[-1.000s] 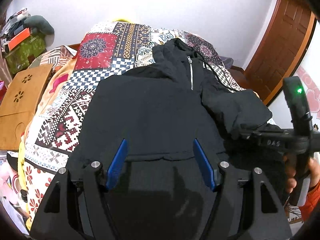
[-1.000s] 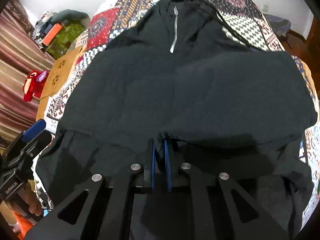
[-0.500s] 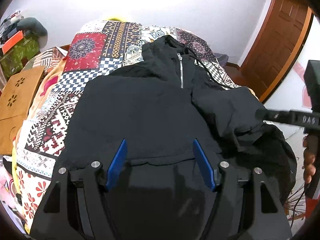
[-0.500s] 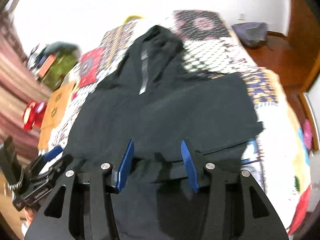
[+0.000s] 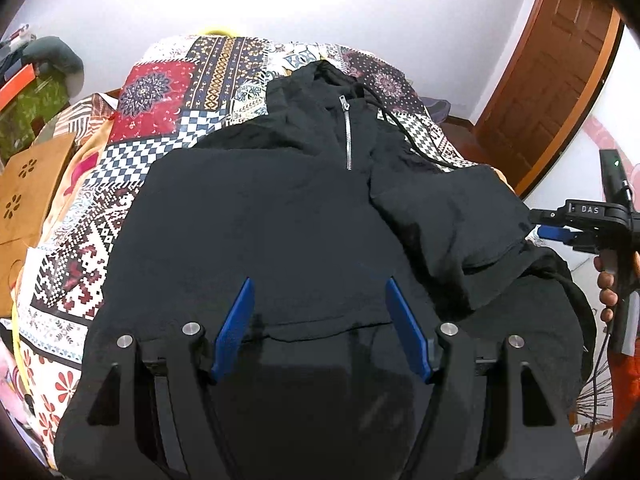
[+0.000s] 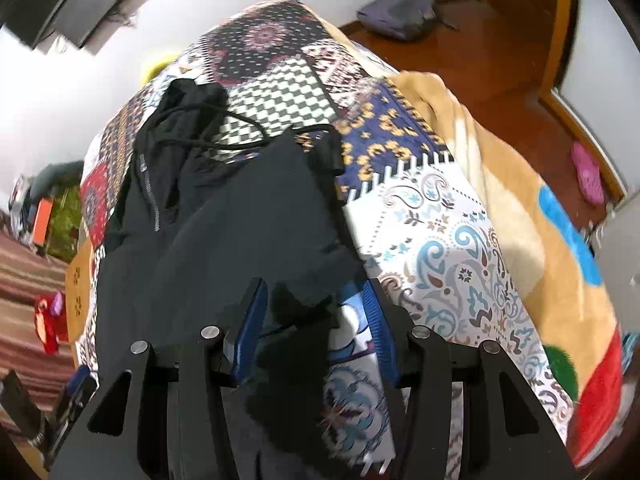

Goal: Fold large clothes

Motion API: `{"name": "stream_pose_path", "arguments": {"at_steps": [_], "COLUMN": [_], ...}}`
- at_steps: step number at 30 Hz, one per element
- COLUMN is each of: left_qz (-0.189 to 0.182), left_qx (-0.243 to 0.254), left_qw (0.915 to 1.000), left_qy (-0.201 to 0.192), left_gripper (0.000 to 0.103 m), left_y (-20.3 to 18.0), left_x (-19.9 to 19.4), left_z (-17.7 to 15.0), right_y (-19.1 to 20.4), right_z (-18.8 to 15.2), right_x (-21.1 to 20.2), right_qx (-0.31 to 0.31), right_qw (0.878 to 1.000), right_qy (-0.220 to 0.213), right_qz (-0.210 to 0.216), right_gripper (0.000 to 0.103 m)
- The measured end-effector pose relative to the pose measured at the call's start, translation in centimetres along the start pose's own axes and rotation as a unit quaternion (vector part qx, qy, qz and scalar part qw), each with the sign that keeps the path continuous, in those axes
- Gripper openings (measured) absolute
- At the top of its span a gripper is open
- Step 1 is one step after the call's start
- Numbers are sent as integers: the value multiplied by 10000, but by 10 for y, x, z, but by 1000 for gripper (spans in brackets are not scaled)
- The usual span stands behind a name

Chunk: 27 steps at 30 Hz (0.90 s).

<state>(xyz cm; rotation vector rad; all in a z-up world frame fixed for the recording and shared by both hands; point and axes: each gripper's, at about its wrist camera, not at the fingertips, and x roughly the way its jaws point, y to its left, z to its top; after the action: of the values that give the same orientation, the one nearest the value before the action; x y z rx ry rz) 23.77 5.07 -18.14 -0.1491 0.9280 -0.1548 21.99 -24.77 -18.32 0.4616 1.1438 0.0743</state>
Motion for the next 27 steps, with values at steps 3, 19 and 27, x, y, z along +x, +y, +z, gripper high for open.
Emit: {"name": "stream_pose_path", "arguments": {"at_steps": [3,19,27], "left_qz": [-6,47,146], "left_qx": [-14,-96,-200], "left_qw": [10000,9997,9986], "left_qy": [48,-215,-471], "left_gripper": [67,67,67], "left_y": [1,25,47], "left_x": [4,-17,-47], "left_z": [-1,4,4], "right_y": [-1,111,217], "right_z": [3,1,-29], "right_x": [7,-36,-44], "right_qx": [51,-1422,-2476], "right_qw": [10000,9870,9605], "right_qy": [-10,-652,-702], "right_qz": [9,366,1056], "right_gripper": [46,16,16]}}
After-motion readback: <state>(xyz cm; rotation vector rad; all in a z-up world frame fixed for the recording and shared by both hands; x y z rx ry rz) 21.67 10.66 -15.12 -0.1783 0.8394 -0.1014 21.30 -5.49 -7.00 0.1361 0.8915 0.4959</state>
